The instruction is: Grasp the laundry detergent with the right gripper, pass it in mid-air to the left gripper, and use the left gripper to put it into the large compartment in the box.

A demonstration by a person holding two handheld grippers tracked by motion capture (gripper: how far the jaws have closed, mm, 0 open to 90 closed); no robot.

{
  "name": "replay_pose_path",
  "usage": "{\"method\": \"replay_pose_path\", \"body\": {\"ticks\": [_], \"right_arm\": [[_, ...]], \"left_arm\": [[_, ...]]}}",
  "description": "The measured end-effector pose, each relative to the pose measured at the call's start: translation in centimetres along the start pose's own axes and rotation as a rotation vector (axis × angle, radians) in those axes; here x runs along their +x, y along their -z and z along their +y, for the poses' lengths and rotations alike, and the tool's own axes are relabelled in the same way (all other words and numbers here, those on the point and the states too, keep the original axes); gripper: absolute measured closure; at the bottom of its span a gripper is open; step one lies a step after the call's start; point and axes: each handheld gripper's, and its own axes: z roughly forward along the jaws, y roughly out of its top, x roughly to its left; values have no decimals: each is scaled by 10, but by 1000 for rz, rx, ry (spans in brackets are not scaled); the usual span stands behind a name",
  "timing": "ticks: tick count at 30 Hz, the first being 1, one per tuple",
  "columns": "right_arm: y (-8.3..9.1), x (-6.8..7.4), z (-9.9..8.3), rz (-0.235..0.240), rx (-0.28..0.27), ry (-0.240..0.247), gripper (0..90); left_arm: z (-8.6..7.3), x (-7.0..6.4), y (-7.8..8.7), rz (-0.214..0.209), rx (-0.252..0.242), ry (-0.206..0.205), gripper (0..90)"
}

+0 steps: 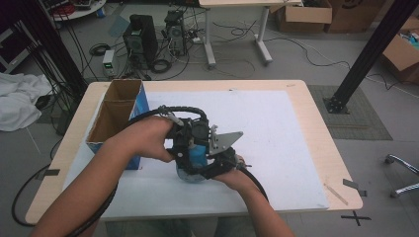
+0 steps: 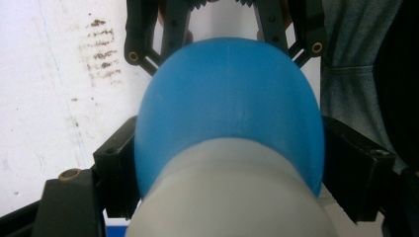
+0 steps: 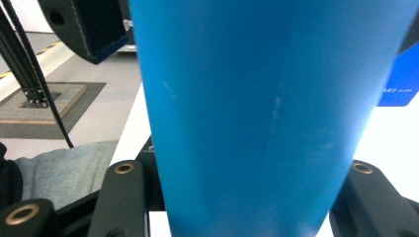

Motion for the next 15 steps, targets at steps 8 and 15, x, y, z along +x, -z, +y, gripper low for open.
{"method": "replay_pose_path", "body": {"ticks": [8, 15], "right_arm": [[1, 0, 0, -3, -2, 3, 457], [-1, 0, 0, -3, -3, 7, 458]], "left_arm": [[1, 0, 1, -15, 3, 4, 277], [-1, 1, 3, -13, 2, 8, 306]]}}
